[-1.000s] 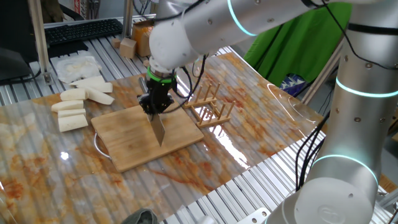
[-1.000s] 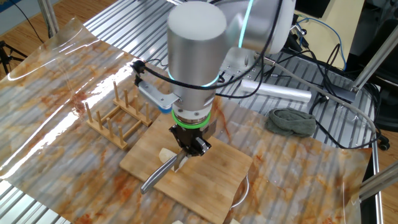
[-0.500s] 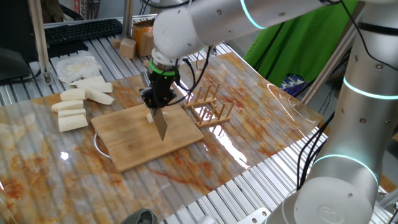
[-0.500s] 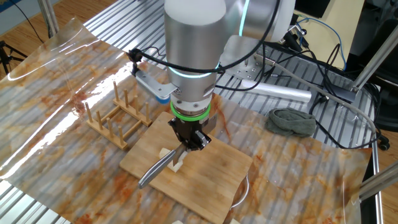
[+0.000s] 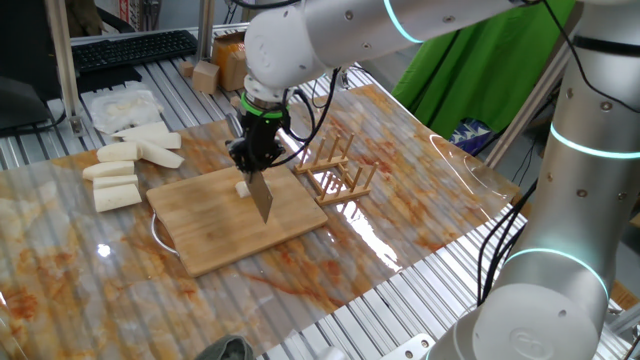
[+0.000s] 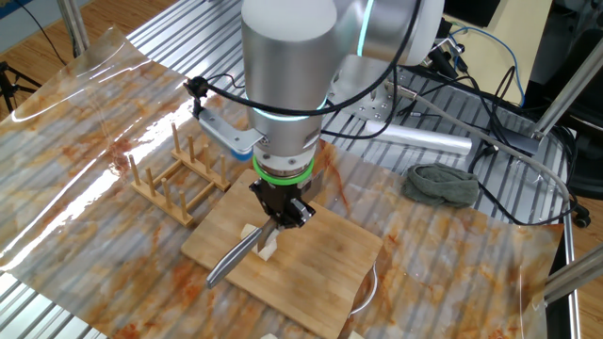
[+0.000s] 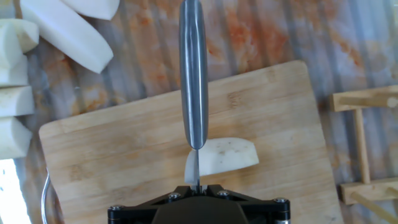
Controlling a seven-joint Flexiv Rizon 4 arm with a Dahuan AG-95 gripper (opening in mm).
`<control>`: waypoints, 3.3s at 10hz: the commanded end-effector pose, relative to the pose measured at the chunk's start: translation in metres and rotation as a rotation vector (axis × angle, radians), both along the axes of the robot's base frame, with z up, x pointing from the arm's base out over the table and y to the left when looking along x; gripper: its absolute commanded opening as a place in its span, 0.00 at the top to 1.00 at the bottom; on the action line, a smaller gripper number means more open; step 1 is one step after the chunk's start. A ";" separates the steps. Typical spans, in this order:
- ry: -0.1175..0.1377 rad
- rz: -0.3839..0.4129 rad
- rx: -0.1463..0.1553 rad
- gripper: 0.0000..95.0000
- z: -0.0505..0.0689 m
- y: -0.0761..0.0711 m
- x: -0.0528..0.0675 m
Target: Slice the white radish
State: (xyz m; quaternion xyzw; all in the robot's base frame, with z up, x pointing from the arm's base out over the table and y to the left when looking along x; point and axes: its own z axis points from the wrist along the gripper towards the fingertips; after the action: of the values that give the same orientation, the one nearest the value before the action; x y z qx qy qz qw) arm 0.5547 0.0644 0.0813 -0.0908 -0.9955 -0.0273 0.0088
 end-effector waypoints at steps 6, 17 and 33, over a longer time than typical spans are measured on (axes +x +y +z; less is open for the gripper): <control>0.000 0.015 0.001 1.00 -0.004 0.000 -0.001; -0.008 0.023 0.002 1.00 -0.020 -0.002 -0.002; -0.018 0.009 0.005 1.00 -0.028 0.000 -0.001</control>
State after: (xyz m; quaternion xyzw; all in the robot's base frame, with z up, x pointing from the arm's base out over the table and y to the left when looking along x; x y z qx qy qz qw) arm 0.5538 0.0645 0.0536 -0.0861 -0.9958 -0.0315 0.0005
